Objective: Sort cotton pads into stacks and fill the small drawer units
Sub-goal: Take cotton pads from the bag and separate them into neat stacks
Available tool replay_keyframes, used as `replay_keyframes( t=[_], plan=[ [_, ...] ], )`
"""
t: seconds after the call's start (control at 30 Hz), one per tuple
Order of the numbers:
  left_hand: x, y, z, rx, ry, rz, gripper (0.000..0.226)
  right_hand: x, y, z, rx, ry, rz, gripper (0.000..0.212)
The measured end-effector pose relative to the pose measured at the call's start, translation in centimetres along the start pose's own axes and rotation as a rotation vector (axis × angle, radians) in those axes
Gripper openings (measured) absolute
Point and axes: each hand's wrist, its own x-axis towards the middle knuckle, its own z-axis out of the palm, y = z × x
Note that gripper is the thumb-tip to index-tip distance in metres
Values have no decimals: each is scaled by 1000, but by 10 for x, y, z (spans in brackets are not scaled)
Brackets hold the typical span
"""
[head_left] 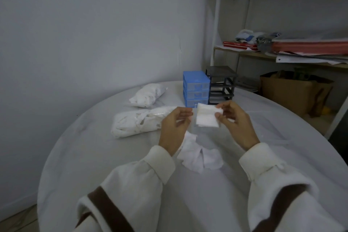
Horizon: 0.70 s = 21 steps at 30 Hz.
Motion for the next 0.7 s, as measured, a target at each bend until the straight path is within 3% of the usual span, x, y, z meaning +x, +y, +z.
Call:
replay_keyframes(
  t=[0.13, 0.3, 0.7],
  plan=[
    [5, -8, 9, 150, -77, 55, 27, 15, 13, -4, -133, 50, 0, 14],
    [4, -24, 13, 376, -217, 187, 31, 23, 28, 9, -300, -23, -5, 13],
    [2, -36, 16, 638, -349, 160, 34, 23, 35, 12, -428, -121, 86, 7]
  ],
)
